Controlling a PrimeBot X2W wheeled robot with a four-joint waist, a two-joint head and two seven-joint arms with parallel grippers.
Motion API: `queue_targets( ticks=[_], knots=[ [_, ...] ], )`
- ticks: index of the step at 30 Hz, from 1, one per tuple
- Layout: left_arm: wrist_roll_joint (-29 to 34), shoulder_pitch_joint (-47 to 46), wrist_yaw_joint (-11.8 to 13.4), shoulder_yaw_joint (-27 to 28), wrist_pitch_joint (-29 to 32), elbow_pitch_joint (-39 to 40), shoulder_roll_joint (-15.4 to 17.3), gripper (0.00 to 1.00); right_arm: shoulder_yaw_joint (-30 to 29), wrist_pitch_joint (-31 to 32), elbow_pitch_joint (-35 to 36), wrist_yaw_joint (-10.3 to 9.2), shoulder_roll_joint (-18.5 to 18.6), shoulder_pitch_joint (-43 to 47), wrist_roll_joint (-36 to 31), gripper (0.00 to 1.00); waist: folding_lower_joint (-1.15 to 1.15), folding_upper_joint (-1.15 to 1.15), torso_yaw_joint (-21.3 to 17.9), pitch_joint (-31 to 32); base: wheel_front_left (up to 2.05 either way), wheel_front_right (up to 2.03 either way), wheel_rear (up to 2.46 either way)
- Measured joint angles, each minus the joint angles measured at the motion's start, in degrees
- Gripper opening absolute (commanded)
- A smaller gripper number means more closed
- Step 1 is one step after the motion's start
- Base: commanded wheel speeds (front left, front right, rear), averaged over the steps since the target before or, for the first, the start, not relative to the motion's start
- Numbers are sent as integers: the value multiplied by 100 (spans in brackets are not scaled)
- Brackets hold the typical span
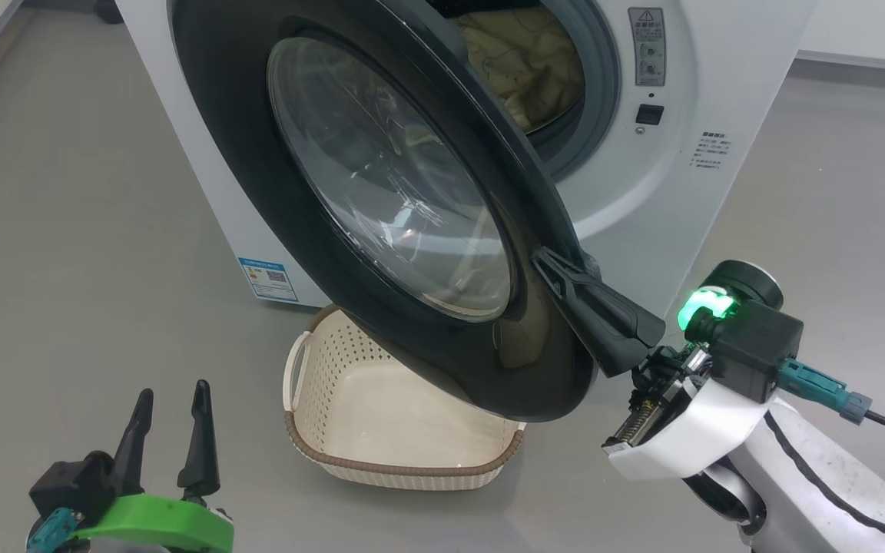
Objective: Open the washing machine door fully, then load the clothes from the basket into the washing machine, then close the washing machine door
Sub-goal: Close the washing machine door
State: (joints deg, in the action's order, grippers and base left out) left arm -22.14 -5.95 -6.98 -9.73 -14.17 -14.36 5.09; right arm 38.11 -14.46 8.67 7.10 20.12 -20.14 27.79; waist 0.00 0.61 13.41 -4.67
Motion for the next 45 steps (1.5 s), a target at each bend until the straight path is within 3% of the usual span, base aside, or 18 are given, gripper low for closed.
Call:
queue_targets(
  ticks=[20,45],
  knots=[
    [-57,-113,0,-70,-5,-29,-2,100,309,96,-1035,42,445,104,510,0,0,0,225,-222,0,0,0],
    [-105,-495,0,-27,-8,294,-2,100,-443,319,-2083,48,1047,-1247,915,0,0,0,726,-1208,0,0,0]
  ],
)
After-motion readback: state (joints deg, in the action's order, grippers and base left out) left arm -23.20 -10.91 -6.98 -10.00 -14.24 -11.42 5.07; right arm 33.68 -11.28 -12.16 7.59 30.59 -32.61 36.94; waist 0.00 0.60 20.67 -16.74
